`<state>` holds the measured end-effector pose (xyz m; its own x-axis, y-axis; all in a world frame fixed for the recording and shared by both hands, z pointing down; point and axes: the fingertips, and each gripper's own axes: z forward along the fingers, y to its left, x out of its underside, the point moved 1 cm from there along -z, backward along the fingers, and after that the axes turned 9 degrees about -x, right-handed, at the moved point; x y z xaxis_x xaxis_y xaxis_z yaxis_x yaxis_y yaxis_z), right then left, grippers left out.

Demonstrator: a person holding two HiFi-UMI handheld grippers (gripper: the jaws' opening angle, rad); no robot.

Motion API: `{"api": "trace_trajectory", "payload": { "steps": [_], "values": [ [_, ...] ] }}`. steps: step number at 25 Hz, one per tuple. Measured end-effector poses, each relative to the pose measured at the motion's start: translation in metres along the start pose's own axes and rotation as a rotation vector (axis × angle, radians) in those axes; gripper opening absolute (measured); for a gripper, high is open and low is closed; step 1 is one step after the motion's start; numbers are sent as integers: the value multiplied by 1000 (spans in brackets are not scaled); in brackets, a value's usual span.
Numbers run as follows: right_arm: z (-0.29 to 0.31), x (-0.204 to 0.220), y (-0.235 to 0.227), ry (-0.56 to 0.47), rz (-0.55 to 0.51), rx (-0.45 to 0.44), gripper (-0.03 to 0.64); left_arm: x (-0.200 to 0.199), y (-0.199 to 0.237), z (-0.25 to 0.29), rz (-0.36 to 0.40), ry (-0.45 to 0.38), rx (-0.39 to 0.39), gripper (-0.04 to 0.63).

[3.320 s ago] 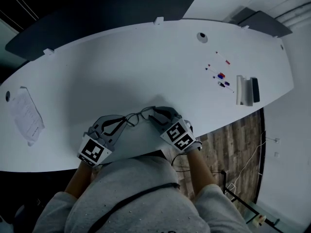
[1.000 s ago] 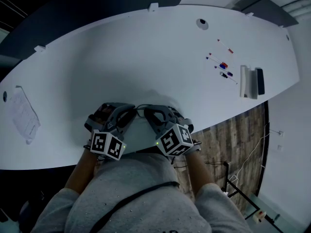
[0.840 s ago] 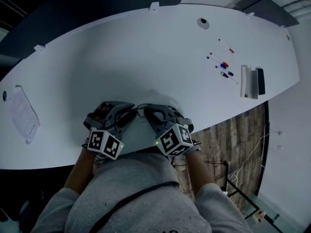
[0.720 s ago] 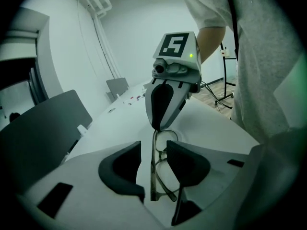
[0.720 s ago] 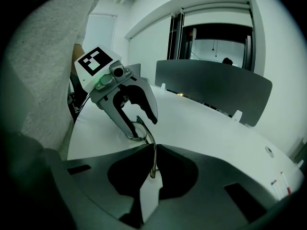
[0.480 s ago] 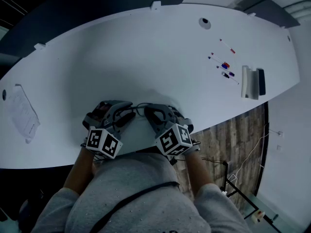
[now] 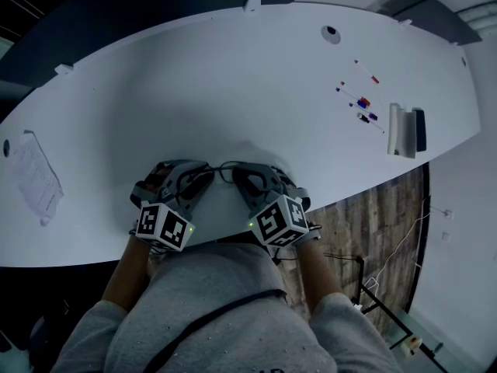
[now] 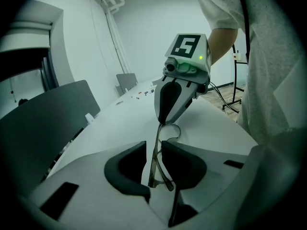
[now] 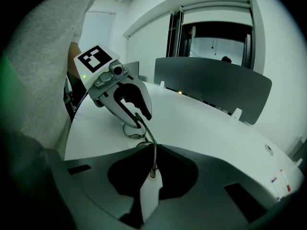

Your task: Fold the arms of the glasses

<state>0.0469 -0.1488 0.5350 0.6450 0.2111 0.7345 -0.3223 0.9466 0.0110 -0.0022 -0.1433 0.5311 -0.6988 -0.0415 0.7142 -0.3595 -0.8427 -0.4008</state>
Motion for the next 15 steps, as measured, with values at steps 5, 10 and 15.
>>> {"api": "trace_trajectory", "payload": {
  "steps": [5,10,15],
  "values": [
    [0,-2,2,-7,8,-6,31,7,-4,-2,-19,9,-3,95],
    [-2,-7,9,-44,42,-24,31,7,-5,-7,-51,8,1,80],
    [-2,-7,18,-33,30,-33,32,11,-9,-13,-66,10,4,64]
  ]
}}
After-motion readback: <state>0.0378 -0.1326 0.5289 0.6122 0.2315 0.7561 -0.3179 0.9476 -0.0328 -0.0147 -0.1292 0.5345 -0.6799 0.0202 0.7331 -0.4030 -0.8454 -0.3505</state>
